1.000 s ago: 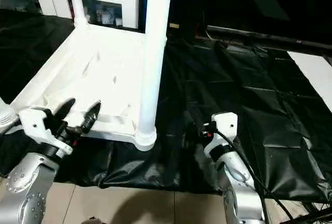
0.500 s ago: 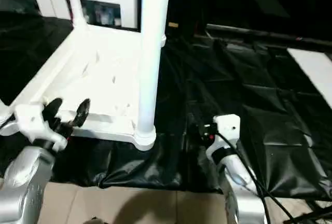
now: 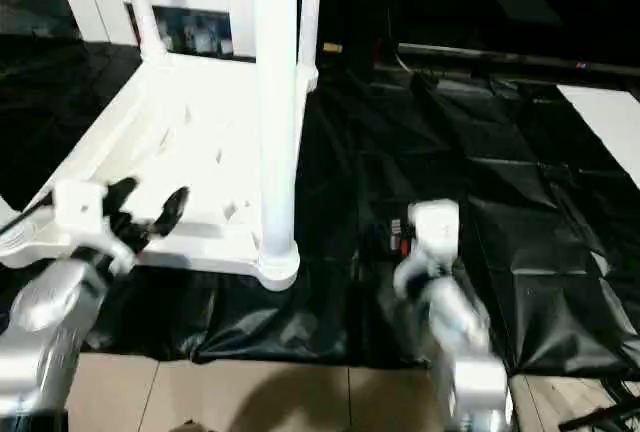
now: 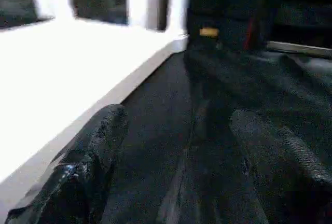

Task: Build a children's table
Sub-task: Rotate table base

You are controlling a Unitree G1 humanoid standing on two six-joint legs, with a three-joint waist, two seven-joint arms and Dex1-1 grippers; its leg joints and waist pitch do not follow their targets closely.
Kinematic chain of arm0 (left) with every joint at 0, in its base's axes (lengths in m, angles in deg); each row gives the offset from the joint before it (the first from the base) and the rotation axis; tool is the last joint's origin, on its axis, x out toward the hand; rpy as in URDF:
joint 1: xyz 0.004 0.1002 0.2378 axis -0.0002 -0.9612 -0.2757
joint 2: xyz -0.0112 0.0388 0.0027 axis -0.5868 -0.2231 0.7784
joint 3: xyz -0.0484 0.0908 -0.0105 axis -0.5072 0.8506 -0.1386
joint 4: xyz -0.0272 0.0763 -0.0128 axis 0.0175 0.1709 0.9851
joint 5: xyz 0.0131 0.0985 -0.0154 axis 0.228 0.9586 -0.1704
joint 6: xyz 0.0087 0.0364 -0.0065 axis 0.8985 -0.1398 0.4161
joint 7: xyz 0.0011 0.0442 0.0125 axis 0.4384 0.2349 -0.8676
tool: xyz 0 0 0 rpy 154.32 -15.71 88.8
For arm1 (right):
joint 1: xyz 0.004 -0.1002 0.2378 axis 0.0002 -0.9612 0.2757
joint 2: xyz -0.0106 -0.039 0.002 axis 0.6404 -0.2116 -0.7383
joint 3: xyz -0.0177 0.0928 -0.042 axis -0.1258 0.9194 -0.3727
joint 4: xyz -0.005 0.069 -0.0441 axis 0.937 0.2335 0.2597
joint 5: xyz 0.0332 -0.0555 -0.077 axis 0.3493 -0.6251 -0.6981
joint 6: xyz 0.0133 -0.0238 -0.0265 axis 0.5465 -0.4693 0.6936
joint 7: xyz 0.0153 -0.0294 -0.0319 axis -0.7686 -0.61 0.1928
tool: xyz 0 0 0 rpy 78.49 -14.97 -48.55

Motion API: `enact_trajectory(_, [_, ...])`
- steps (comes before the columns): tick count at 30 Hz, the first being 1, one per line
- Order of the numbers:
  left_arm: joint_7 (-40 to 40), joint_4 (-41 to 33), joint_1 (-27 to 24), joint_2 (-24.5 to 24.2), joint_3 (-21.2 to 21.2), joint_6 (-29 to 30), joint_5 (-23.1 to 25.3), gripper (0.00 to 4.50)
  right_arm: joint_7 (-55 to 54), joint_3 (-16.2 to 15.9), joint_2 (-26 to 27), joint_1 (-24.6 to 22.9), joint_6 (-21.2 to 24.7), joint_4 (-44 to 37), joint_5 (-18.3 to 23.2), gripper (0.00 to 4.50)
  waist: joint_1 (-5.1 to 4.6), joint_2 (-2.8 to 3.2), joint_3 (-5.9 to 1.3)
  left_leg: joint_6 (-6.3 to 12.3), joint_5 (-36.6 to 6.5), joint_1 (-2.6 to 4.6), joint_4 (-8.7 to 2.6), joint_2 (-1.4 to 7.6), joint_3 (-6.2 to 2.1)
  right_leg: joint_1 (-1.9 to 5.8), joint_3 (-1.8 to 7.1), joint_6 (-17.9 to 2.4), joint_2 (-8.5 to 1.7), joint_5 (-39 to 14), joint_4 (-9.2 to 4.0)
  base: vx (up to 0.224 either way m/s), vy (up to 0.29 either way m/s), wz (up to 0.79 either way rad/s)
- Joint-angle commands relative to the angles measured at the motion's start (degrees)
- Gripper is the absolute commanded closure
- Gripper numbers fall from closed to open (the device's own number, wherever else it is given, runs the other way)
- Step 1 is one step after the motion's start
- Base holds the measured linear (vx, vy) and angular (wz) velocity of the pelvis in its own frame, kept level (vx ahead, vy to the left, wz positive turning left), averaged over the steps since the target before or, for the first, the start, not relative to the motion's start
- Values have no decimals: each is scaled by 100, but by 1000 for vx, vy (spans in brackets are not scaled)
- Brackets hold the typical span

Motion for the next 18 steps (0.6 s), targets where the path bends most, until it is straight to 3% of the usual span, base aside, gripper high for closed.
enact_trajectory(1, [-510, 108, 112, -156, 150, 9, -119, 9, 307, -36, -125, 15, 70, 124, 25, 81, 11, 76, -307, -77, -1576, 34, -407, 109, -68, 205, 284, -500, -302, -1400, -455, 0, 0, 0])
enact_trajectory(3, [-1095, 309, 228, -420, 324, 39, -150, 9, 759, -182, -332, 61, 124, 237, 82, 81, 37, -15, -307, 7, -1398, 13, -402, 110, -64, 233, 277, -606, -318, -1190, -411, 0, 0, 0])
enact_trajectory(4, [-1428, 408, 292, -578, 431, 57, -153, 9, 1003, -249, -440, 87, 186, 290, 134, 81, 43, -30, -303, 42, -1395, 19, -402, 104, -57, 231, 274, -617, -320, -1252, -432, 0, 0, 0])
enact_trajectory(5, [-1428, 408, 292, -578, 431, 57, -153, 9, 1003, -249, -440, 87, 186, 290, 134, 81, 53, -3, -303, 40, -1396, 28, -408, 107, -64, 232, 276, -618, -318, -1283, -421, 0, 0, 0])
enact_trajectory(6, [-2142, 642, 490, -874, 608, 130, -206, 9, 1482, -375, -708, 133, 173, 407, 208, 81, 59, -13, -293, 30, -1447, 33, -414, 117, -63, 223, 278, -646, -334, -1323, -427, 0, 0, 0])
enact_trajectory(12, [-3243, 1310, 987, -1440, 856, -73, -118, 9, 2078, -499, -1108, 186, 172, 459, 290, 81, 112, -17, -295, -43, -1537, 53, -423, 118, -68, 242, 282, -733, -366, -1454, -427, 0, 0, 0])
enact_trajectory(14, [-3695, 1449, 1163, -1615, 991, -122, -108, 24, 2316, -529, -1222, 219, 215, 460, 345, 81, 135, 26, -312, -67, -1461, 57, -414, 131, -74, 254, 284, -828, -378, -1228, -386, 0, 0, 0])
enact_trajectory(15, [-3914, 1507, 1243, -1677, 1077, -201, -86, 35, 2433, -567, -1285, 237, 196, 478, 342, 81, 133, 9, -306, -57, -1450, 59, -415, 126, -67, 251, 281, -849, -370, -1198, -398, 0, 0, 0])
enact_trajectory(17, [-4320, 1631, 1437, -1756, 1376, -154, 11, 43, 2589, -671, -1389, 308, 108, 595, 281, 81, 174, 81, -312, -74, -1454, 77, -413, 133, -68, 249, 278, -946, -380, -1095, -377, 0, 0, 0])
enact_trajectory(18, [-4365, 1741, 1527, -1761, 1559, -127, 182, 46, 2635, -704, -1406, 344, 68, 647, 271, 81, 169, 64, -317, -94, -1479, 85, -414, 133, -63, 248, 273, -982, -371, -1069, -377, 0, 0, 0])
